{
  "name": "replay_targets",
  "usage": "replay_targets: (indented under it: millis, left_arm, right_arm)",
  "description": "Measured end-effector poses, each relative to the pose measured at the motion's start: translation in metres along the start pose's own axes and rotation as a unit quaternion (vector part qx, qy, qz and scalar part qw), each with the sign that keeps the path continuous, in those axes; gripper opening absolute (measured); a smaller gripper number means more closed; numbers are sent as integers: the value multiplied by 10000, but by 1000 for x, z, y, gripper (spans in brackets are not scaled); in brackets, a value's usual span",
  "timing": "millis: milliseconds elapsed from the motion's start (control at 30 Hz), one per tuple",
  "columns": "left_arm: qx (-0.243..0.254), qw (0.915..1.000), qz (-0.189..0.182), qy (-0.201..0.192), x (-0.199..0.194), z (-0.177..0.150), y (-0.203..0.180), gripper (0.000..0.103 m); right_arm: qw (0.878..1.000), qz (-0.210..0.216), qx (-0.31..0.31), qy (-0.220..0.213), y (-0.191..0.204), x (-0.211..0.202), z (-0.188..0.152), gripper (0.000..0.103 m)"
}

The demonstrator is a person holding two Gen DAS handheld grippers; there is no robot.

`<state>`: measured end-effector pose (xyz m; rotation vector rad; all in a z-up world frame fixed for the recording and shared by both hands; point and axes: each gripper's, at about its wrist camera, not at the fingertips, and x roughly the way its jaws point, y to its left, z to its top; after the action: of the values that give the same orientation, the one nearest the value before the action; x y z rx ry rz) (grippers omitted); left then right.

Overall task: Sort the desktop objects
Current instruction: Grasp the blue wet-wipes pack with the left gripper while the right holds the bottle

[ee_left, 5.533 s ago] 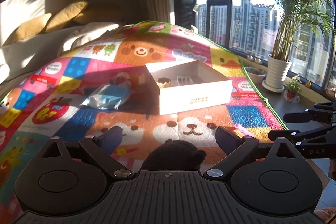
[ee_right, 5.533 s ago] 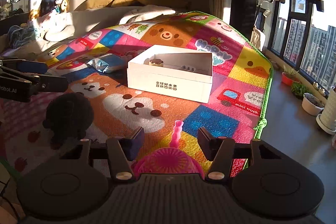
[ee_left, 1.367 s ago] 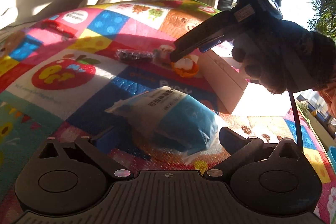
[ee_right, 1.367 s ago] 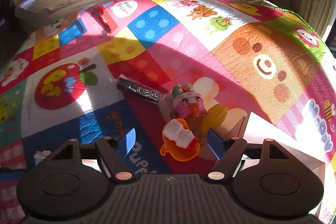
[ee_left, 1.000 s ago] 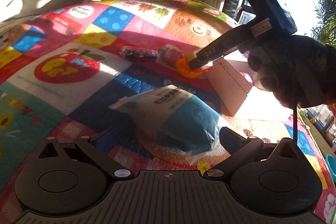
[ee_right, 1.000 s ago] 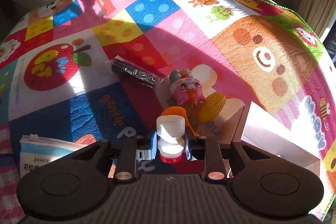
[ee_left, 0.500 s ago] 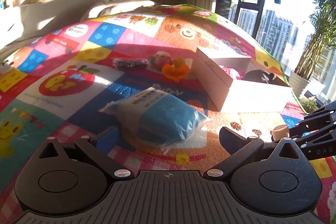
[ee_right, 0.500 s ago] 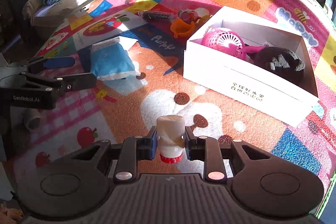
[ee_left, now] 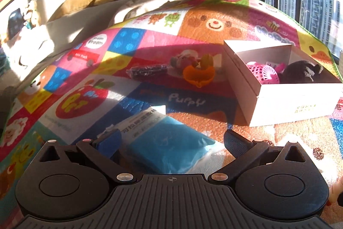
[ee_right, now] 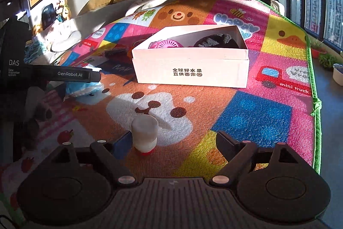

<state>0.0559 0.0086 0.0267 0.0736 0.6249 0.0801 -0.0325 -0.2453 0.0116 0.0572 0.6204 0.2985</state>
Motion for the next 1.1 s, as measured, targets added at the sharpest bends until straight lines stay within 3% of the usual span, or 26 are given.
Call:
replay_targets:
  millis: [67,200,267,400,533,633,733,800,833,867,933,1100]
  left_arm:
    - [-18,10000,8,23,6,-1,3,103]
    - [85,9998,-166,-103,5,-4,10,102]
    - [171,9997,-161,-116,3,-6,12,90]
    - [256,9993,-230,-145,-2,-10,14,80]
    - [283,9988,-370,-173,-10,-15,16,61]
    - [309,9976,-604,-165,-18,-18,15,57]
    - [420,9932,-1077,-143,-31,-22,11,50]
    - [424,9915,-1219,-162,-36,-23,8,61]
    - [406,9924,-1150,-188,-37,-22,6,86]
    - [352,9938,-1024,-266,-38,-21,4,103]
    - [203,9954,-879,-314,-35,-15,2,102]
    - [-262,9978,-612,-2,-8,2,-7,103]
  right_arm:
    - [9999,34,73,-112,-2,-2,-1,102]
    - [9998,106,136,-28,-4,1,-1,103]
    - [9996,134,227,26,-6,4,-1,103]
    - [9989,158,414,119,-11,7,0,103]
    - [9986,148,458,201,-12,8,-1,103]
    - [9984,140,477,268,-12,10,-1,103]
    - [9982,129,491,334,-12,13,-1,103]
    - [9983,104,459,347,-11,13,-1,103]
    - [9983,89,439,362,-11,14,-1,103]
    - [9984,74,418,374,-10,15,-1,103]
    - [9986,25,345,406,-7,16,-1,103]
    - [9986,-114,128,502,-1,19,0,103]
